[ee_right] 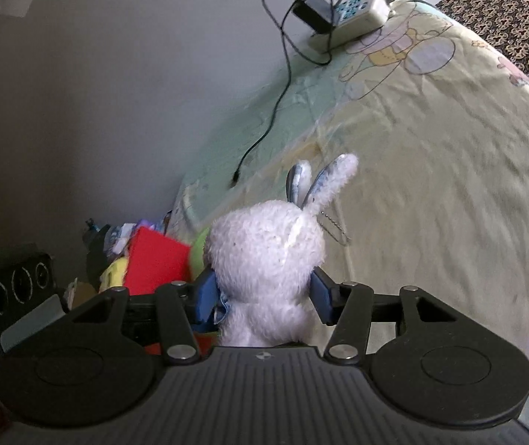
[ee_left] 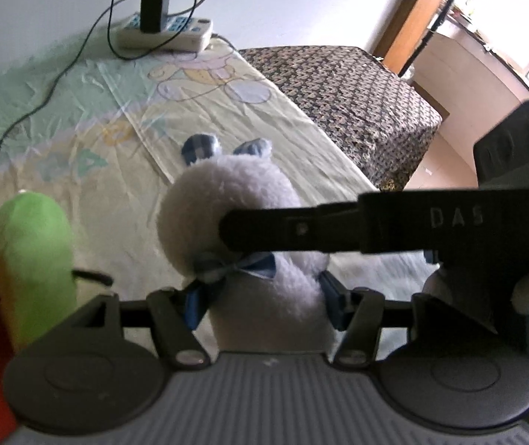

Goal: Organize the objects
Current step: 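Lift the white bunny with the right gripper and carry it over the red box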

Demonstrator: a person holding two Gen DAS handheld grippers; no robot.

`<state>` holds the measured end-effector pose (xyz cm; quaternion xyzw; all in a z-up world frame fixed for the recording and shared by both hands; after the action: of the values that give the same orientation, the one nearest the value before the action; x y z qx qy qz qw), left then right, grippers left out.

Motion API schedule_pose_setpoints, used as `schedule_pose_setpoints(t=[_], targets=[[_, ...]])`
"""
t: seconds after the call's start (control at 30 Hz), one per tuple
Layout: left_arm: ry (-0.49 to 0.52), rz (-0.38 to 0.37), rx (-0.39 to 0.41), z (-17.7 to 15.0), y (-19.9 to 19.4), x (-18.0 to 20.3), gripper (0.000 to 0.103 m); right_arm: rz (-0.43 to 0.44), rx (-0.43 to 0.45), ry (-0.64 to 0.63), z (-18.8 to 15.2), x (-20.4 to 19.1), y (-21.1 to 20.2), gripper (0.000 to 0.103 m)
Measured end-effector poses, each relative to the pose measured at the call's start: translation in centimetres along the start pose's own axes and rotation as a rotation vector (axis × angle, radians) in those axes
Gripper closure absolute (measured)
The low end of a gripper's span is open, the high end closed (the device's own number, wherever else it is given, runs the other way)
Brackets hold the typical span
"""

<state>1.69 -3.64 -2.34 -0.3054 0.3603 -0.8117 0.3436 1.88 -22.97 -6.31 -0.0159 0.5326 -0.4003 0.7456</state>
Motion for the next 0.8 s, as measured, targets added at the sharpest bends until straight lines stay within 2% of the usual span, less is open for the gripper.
schedule_pose_setpoints(t=[0.23, 0.4, 0.67, 0.8], targets=[[0.043, 0.043, 0.047, -2.8, -4.7, 0.3, 0.044, 0.047, -0.037, -0.050, -1.9, -3.7, -0.5, 0.048], [0.050, 0.052, 0.111, -4.1, -9.2, -1.1, 0.044, 0.076, -0.029, -0.132, -3.1, -8.1, -0.1, 0.048], [0.022, 0.059, 0.238, -5.1, -17.3, -5.0, 0.044, 0.130, 0.002, -0.239, -3.6, -15.2, 2.2, 0.048], [-0.025, 0.059, 0.291, -6.0, -19.4, -8.0, 0.043, 0.119, 0.031, -0.316, -3.8, -18.9, 4.4, 0.048]])
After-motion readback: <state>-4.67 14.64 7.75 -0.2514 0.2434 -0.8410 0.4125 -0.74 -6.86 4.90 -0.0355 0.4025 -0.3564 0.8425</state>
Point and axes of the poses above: each gripper's, at about its wrist camera, not at the fingertips, and y roughly the way its jaws point, x to its right, z to its top, the point moved 2 cm from there along y, roughly the way its jaws point, and after that the axes turned 2 degrees about x, right-handed, at the moved point
